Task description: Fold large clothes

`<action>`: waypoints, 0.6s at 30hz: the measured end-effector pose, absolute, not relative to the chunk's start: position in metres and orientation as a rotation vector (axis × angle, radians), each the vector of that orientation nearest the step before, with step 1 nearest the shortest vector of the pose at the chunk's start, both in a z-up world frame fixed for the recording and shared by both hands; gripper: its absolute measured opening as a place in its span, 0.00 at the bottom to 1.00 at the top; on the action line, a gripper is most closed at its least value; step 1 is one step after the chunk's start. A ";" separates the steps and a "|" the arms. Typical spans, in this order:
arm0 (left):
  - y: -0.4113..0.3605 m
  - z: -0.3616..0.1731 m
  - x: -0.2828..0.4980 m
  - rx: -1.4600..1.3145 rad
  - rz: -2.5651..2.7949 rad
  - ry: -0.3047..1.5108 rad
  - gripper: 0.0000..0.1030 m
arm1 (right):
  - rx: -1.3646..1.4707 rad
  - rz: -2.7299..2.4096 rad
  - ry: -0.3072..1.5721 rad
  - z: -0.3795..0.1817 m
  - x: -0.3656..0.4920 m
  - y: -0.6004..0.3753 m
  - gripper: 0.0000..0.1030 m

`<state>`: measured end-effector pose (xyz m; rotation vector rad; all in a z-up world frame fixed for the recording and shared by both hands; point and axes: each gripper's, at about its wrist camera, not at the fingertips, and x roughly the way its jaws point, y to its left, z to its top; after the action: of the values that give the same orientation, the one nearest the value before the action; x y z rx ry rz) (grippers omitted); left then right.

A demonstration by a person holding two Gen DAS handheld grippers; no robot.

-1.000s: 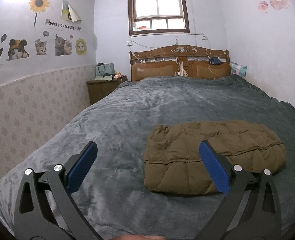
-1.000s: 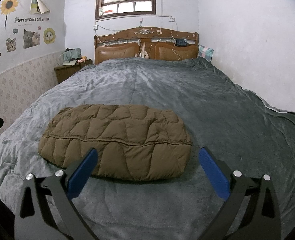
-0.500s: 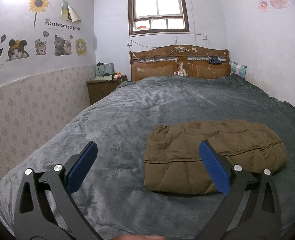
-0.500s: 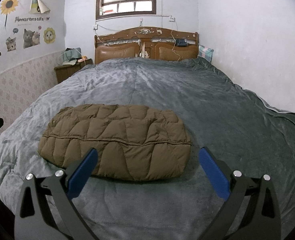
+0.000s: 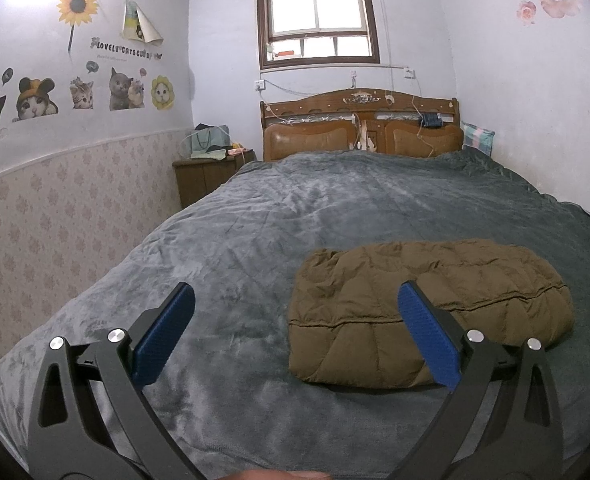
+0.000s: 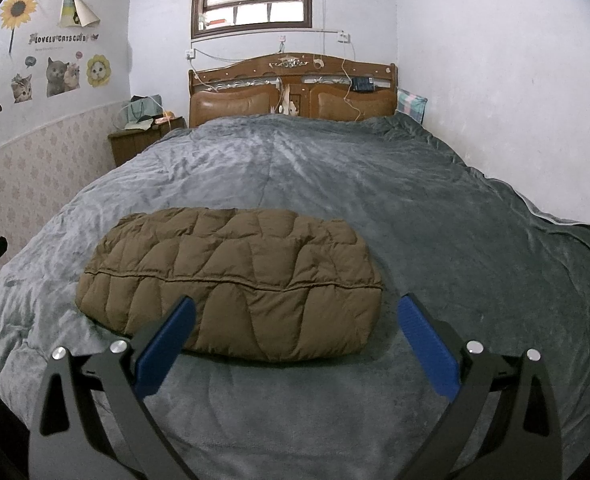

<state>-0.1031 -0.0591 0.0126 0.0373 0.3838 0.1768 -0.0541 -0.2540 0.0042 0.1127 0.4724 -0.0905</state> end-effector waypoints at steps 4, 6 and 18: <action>-0.059 0.013 -0.103 0.038 0.179 0.383 0.97 | 0.112 -0.091 0.473 0.004 -0.054 -0.253 0.98; -0.060 0.013 -0.103 0.038 0.179 0.384 0.97 | 0.112 -0.091 0.474 0.004 -0.053 -0.254 0.98; -0.059 0.013 -0.104 0.037 0.181 0.386 0.97 | 0.112 -0.091 0.474 0.004 -0.054 -0.254 0.98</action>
<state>-0.1037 -0.0593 0.0127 0.0366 0.3864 0.1807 -0.0536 -0.2537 0.0043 0.1121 0.4738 -0.0908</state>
